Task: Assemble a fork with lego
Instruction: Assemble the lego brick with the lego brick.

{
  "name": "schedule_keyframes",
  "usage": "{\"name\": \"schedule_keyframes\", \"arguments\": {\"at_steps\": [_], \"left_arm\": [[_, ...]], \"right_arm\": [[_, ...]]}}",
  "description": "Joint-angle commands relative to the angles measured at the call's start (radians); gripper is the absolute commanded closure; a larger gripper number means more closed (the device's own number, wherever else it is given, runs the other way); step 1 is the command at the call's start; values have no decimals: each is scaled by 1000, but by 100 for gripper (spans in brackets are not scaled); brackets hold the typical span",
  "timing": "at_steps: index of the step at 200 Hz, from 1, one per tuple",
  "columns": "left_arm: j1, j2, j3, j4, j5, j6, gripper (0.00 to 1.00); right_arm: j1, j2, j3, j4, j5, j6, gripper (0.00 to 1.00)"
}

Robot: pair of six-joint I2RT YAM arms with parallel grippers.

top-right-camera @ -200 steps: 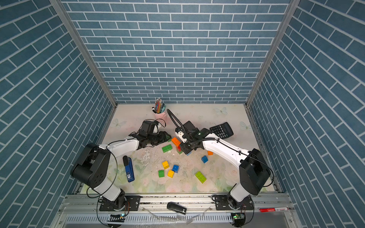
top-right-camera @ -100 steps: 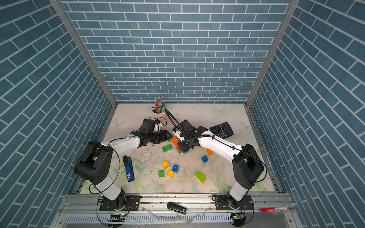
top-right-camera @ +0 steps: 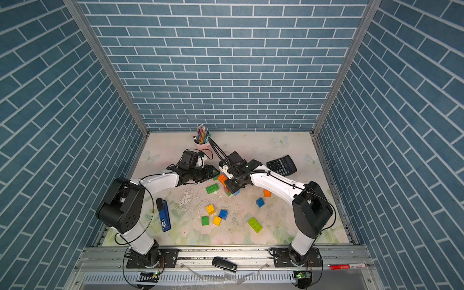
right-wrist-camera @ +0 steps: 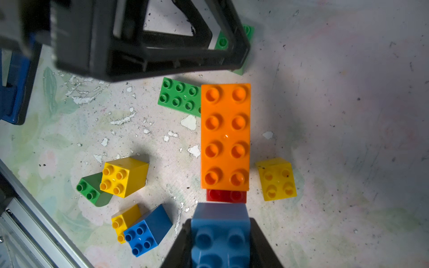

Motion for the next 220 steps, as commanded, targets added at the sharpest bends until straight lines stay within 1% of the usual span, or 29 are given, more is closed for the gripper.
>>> {"name": "schedule_keyframes", "arguments": {"at_steps": [1,144,216,220], "left_arm": [[7,10,9,-19,1,11,39],[7,13,9,-23,8,11,39],[7,11,8,-26,9,13,39],[7,11,7,-26,8,12,39]], "right_arm": [[-2,22,30,-6,5,-27,80],[-3,59,47,-5,26,-29,80],[5,78,60,-37,37,-39,83],[7,79,61,-41,59,-41,84]]}}
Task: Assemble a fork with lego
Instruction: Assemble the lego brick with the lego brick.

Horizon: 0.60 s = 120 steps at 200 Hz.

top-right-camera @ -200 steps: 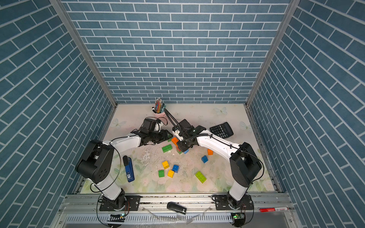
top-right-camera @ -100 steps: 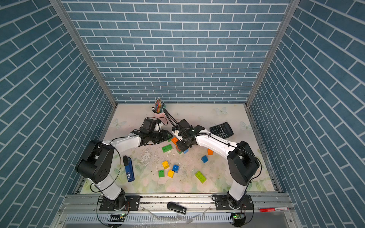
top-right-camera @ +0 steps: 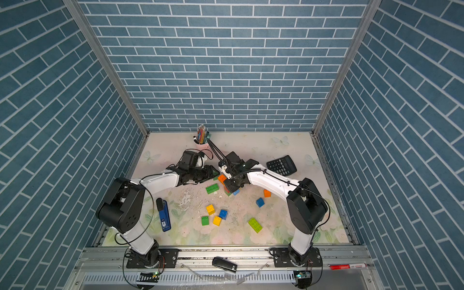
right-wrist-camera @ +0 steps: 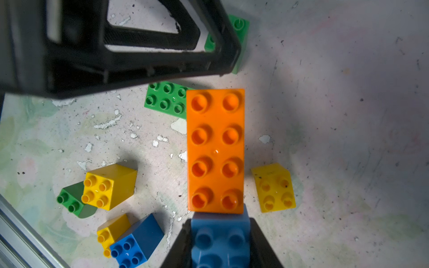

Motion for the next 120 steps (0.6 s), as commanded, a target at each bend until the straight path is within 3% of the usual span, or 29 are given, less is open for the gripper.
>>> {"name": "schedule_keyframes", "arguments": {"at_steps": [1,120], "left_arm": [[8,10,7,-17,8,12,39],[6,4,4,-14,15,12,40]], "right_arm": [[6,21,32,-41,38,-38,84],[40,52,61,-81,65,-48,88]]}}
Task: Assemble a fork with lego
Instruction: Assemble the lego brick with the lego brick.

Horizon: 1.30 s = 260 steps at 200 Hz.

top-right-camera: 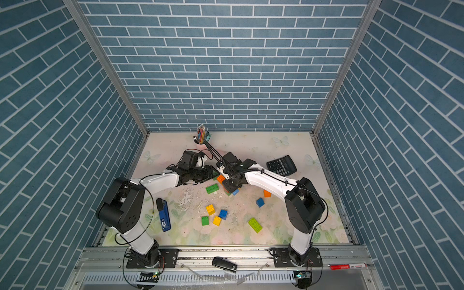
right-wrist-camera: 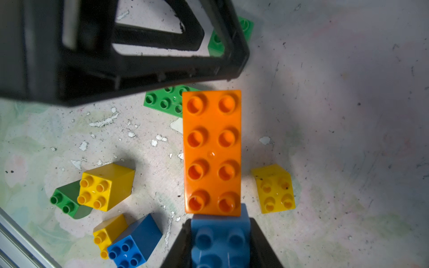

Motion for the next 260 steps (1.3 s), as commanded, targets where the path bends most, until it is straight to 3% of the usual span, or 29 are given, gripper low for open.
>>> {"name": "schedule_keyframes", "arguments": {"at_steps": [1,95,191,260], "left_arm": [[5,3,4,-11,11,13,40],[8,-8,1,-21,-2,14,39],[3,15,4,-11,18,11,39],[3,17,3,-8,20,10,40]], "right_arm": [[9,31,27,-52,25,-39,88],[22,32,20,-80,105,-44,89],[18,-36,-17,8,17,4,90],[14,-46,-22,15,23,10,90]]}}
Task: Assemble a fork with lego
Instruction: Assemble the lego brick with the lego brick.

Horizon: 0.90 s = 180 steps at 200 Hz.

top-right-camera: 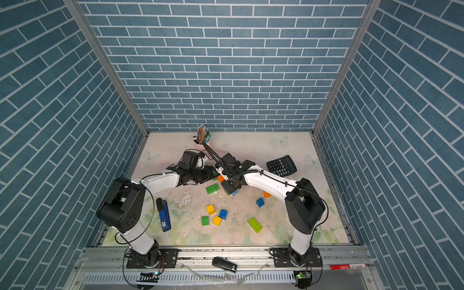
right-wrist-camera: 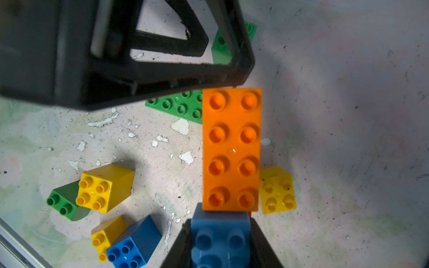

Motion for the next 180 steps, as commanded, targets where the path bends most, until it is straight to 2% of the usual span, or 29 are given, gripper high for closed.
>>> {"name": "schedule_keyframes", "arguments": {"at_steps": [1,61,180], "left_arm": [[3,11,3,-4,6,10,40],[-1,13,6,-7,9,12,40],[-8,21,18,-12,16,13,40]], "right_arm": [[-4,-38,-13,1,0,9,90],[-11,-21,-11,-10,24,24,90],[-37,1,-12,-45,-40,8,90]]}}
